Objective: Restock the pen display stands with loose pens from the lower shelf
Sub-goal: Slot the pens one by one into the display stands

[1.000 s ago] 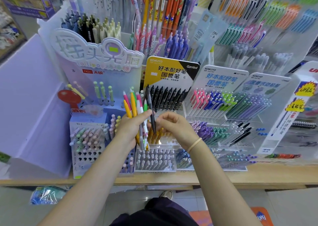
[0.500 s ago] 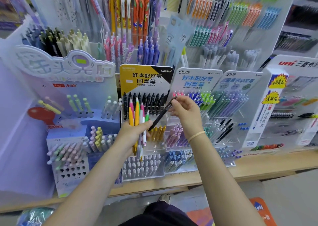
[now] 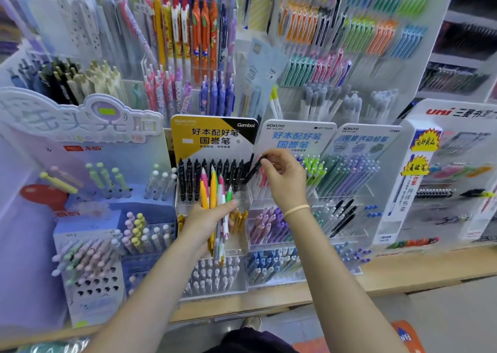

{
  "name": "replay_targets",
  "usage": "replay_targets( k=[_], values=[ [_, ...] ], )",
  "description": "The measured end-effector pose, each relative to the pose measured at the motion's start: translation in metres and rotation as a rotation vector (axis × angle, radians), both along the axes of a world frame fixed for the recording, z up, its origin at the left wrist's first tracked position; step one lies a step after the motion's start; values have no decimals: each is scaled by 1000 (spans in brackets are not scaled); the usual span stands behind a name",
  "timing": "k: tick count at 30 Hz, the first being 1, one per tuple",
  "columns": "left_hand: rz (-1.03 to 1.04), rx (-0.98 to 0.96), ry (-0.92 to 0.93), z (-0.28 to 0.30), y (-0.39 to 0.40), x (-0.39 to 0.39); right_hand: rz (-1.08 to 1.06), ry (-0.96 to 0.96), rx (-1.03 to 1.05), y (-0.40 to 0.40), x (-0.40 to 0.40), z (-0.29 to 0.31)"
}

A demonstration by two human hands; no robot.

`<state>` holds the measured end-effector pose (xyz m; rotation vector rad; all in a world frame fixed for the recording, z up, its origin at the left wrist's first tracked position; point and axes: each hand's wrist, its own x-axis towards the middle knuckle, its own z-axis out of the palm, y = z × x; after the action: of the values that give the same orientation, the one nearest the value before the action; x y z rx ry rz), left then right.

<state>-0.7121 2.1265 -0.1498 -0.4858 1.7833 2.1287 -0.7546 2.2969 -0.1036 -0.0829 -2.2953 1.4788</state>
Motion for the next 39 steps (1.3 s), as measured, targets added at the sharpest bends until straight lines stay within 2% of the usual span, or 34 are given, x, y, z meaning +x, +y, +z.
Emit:
replay_targets(
  k=[9, 19, 29, 37, 39],
  values=[
    [18, 48, -2, 4, -1, -4, -23, -121, 208, 1, -12, 2],
    [8, 84, -4, 7, 1, -4, -24, -117, 219, -3, -14, -2],
    [-48, 183, 56, 9, -5, 1, -45, -196, 455, -11, -21, 9],
    [-56, 223, 54, 11, -13, 10, -79, -200, 555, -20, -14, 18],
    [-73, 231, 66, 9, -18, 12, -111, -88, 531, -21, -8, 20]
  ],
)
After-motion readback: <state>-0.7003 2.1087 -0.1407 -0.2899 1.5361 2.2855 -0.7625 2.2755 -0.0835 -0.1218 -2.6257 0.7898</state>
